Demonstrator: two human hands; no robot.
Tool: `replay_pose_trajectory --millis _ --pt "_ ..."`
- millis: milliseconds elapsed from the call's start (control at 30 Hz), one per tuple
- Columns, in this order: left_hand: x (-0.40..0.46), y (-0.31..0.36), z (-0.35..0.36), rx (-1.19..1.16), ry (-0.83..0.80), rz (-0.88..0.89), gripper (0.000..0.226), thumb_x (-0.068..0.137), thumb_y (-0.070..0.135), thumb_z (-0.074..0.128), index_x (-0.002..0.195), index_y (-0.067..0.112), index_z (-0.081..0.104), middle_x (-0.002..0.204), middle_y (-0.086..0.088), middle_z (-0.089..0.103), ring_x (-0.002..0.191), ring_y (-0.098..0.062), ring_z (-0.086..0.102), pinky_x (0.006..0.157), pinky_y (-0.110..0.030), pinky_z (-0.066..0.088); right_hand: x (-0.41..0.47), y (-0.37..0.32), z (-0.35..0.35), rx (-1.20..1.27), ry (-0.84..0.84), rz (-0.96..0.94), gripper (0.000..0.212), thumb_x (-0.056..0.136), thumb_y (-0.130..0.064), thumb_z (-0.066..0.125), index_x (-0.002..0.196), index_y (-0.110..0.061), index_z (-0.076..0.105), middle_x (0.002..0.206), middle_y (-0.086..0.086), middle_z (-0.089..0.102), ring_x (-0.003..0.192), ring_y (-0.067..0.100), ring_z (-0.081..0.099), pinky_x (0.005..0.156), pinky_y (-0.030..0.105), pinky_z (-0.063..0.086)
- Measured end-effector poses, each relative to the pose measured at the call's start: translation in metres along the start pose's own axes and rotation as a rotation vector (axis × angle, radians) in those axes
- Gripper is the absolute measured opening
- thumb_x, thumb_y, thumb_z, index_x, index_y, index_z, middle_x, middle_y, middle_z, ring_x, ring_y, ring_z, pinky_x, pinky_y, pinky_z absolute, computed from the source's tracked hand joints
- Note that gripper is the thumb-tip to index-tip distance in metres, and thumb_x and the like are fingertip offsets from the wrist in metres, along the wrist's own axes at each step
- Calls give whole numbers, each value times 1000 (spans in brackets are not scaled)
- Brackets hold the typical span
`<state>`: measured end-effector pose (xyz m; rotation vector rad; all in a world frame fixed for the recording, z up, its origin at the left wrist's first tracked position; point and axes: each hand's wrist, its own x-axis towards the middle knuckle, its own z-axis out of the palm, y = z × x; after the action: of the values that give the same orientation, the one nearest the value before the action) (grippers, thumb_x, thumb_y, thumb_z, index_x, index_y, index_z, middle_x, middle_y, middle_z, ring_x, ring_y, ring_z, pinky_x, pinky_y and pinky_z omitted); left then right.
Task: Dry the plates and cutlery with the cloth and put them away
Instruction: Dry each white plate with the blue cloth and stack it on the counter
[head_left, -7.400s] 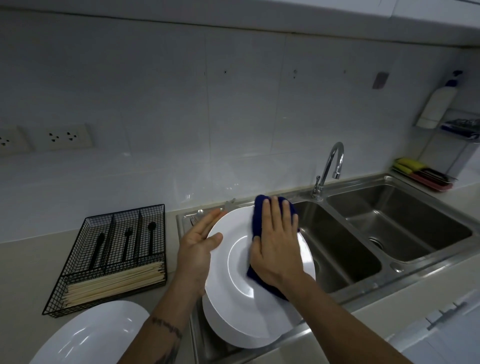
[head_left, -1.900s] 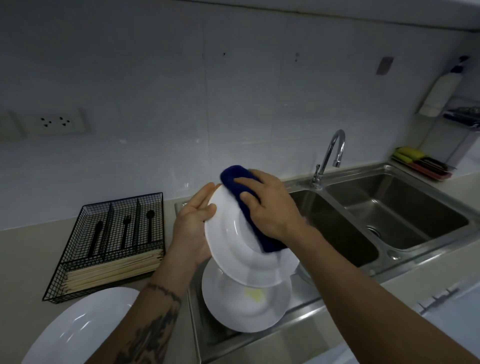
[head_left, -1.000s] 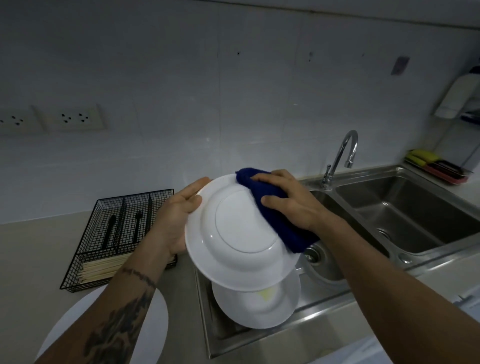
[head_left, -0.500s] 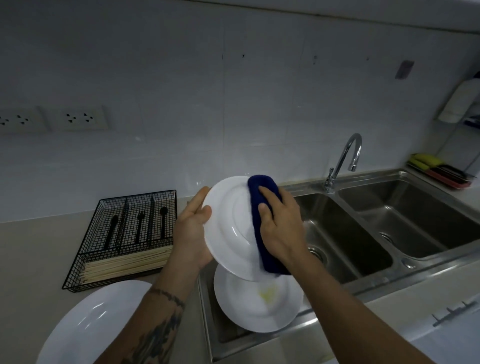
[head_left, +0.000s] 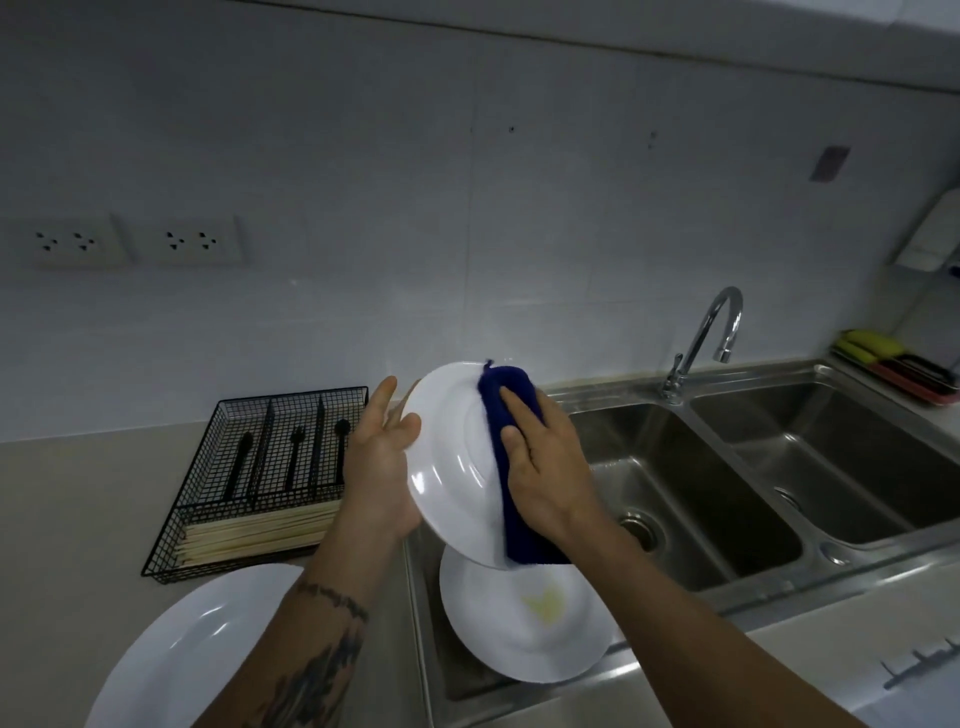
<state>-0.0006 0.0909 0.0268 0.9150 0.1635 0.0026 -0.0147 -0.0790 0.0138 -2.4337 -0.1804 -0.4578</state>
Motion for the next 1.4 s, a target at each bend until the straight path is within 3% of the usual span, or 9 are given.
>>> replay_pose_trajectory --millis 200,400,500,667,867,1033,1133,1267,1400 --pt "-2 5 4 -4 -64 7 63 95 -5 49 148 27 39 127 -5 61 110 -28 65 85 -44 55 39 -23 -6 -47 -20 -132 45 102 -34 31 145 -26 43 150 4 40 135 21 37 116 40 26" --pt "-1 22 -15 -17 -90 60 65 93 -5 49 147 31 40 139 -7 56 117 -33 62 93 -53 52 43 25 -9 461 -77 349 39 104 -34 33 140 -33 49 142 -1 50 121 18 51 98 29 39" --pt "0 24 -18 29 -107 83 59 93 -6 48 141 29 48 128 0 65 109 -28 67 91 -50 54 34 31 -7 605 -95 453 39 105 -32 33 141 -35 47 143 -4 48 119 17 52 97 32 42" --pt "-1 22 -13 103 -172 80 52 93 -8 46 134 23 56 118 14 70 107 -18 68 89 -39 57 34 23 -14 454 -17 351 41 106 -28 32 144 -31 44 147 -1 44 125 17 46 103 28 35" --pt "-6 15 -4 129 -296 30 51 93 -10 45 124 27 60 122 4 70 106 -20 68 88 -37 58 46 -2 -33 215 -78 35 40 104 -29 36 143 -33 44 141 -3 40 125 14 42 106 28 31" --pt "-3 23 -14 69 -360 5 55 84 -3 51 130 25 57 129 -5 66 107 -26 67 87 -40 58 54 2 -48 367 -166 145 33 102 -31 42 133 -40 50 129 -7 51 112 15 53 97 32 44" --pt "-1 26 -24 96 -375 6 54 87 -5 48 134 22 55 130 -4 66 112 -27 65 93 -41 55 49 5 -53 561 -226 257 30 99 -16 51 119 -35 61 115 -7 65 100 18 64 81 31 52" --pt "-3 29 -34 287 -314 94 48 95 -8 44 129 23 58 122 3 70 109 -20 67 94 -38 54 38 9 -50 787 -246 343 33 91 2 56 106 -25 68 106 5 71 90 26 66 77 38 55" --pt "-9 29 -41 599 -21 287 30 94 7 59 120 22 68 112 4 73 100 -18 68 83 -31 54 28 5 -45 977 -170 313 39 83 14 56 94 -21 68 98 6 70 82 26 63 70 38 54"
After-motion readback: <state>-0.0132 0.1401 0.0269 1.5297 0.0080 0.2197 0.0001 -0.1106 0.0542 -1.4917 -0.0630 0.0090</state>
